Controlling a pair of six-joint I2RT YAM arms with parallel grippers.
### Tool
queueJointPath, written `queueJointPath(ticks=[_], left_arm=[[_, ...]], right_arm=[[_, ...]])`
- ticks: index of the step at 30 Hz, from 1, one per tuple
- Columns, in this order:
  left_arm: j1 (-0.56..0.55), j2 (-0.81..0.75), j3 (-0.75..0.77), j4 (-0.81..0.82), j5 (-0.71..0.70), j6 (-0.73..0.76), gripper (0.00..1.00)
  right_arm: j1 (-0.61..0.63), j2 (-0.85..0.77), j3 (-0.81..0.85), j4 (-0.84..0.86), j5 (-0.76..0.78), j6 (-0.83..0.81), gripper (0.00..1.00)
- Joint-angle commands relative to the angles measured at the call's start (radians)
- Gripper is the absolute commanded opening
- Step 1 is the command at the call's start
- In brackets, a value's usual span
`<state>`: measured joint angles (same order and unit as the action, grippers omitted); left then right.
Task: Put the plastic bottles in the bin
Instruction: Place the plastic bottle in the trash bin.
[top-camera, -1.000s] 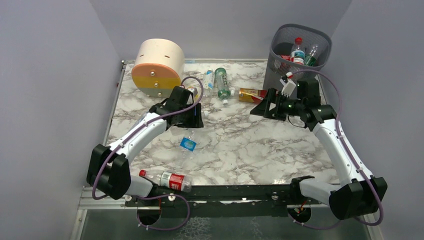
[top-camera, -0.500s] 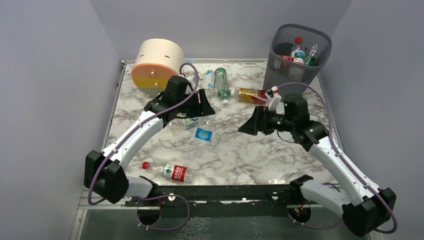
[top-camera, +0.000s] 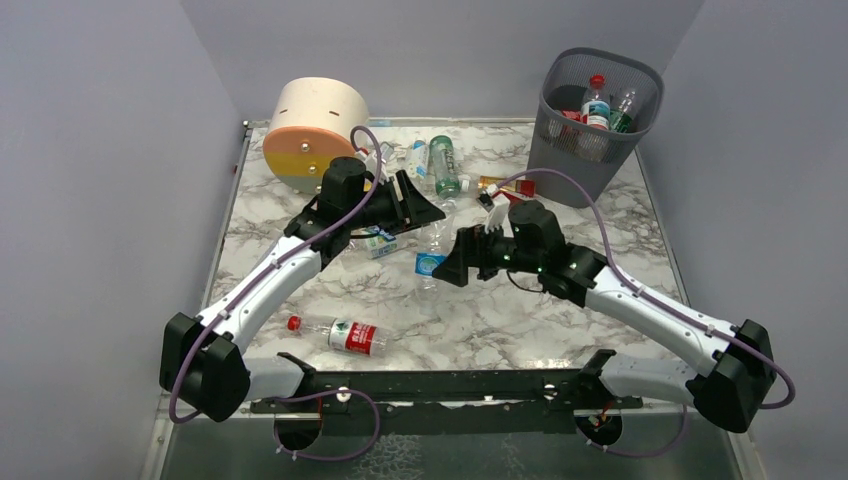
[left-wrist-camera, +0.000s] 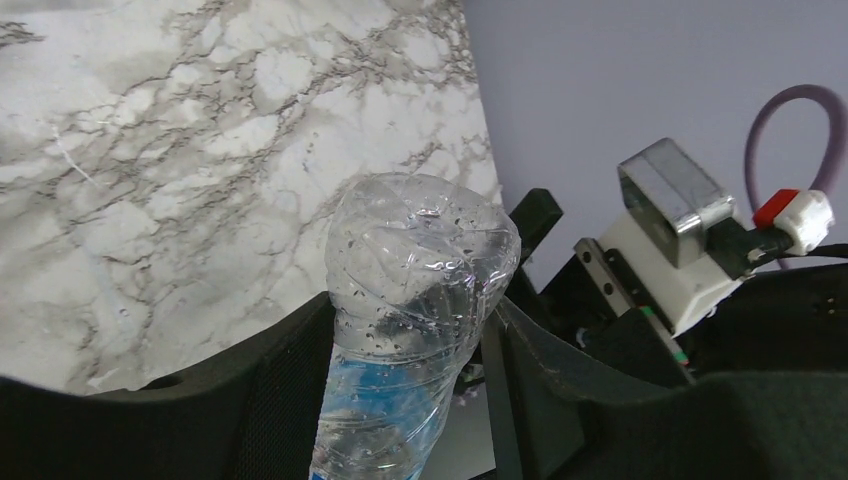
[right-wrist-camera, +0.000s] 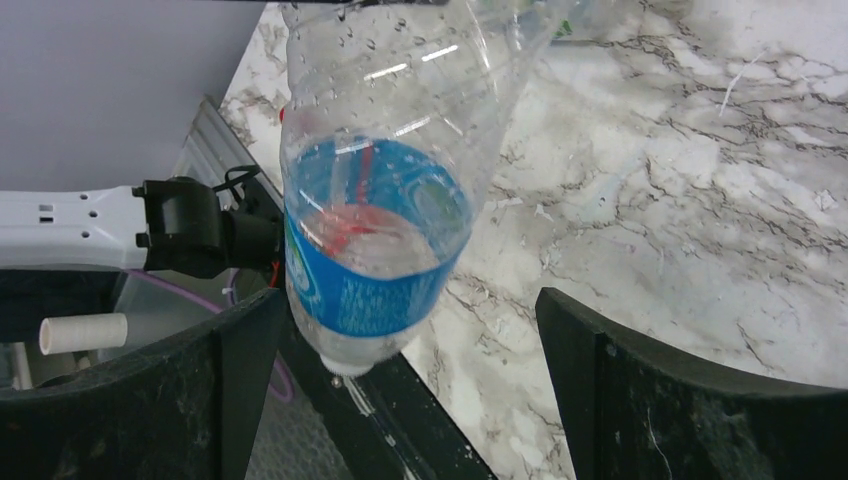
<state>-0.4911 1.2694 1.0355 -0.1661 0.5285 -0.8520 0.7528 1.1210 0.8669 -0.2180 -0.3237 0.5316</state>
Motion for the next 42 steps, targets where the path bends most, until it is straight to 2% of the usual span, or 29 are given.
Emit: queueJointPath(ticks=[1,10,13,15,21,23,25,35,42], left_arm=[[-0.004,-0.038,-0.039,0.153,0.073,-0.118,0.56],[-0.003,-0.061,-0.089,0.242,0.083,-0.203,0.56],[-0.003,-0.062,-0.099,0.251,0.085,-0.207,0.57],[-0.003,-0.065,-0.104,0.252,0.085,-0.206,0.59],[-0.002,-0.07,-0.082,0.176,0.055,-0.15,0.74],[-0.001,-0.069,-0.067,0.149,0.047,-0.128,0.81],[0.006,-0.066,-0.041,0.116,0.041,-0.1,0.98],[0.047,-0.089,0.222,-0.217,-0.065,0.119,0.99],[0.057,-0.182,0.222,-0.33,-0.111,0.171,0.99]], right_arm=[[0.045,0.03,0.035,0.132,0.106,0.012,0.99],[0.062,0.061,0.038,0.206,0.12,0.017,0.98],[0.063,0.073,0.05,0.199,0.124,0.019,0.91],[0.062,0.079,0.058,0.19,0.126,0.016,0.83],[0.064,0.07,0.074,0.162,0.139,0.021,0.67],[0.064,0.066,0.084,0.136,0.152,0.021,0.67],[0.065,0.057,0.091,0.116,0.16,0.021,0.67],[0.064,0.026,0.175,-0.032,0.277,0.035,0.67],[0.031,0.131,0.429,-0.182,0.38,-0.056,0.7]])
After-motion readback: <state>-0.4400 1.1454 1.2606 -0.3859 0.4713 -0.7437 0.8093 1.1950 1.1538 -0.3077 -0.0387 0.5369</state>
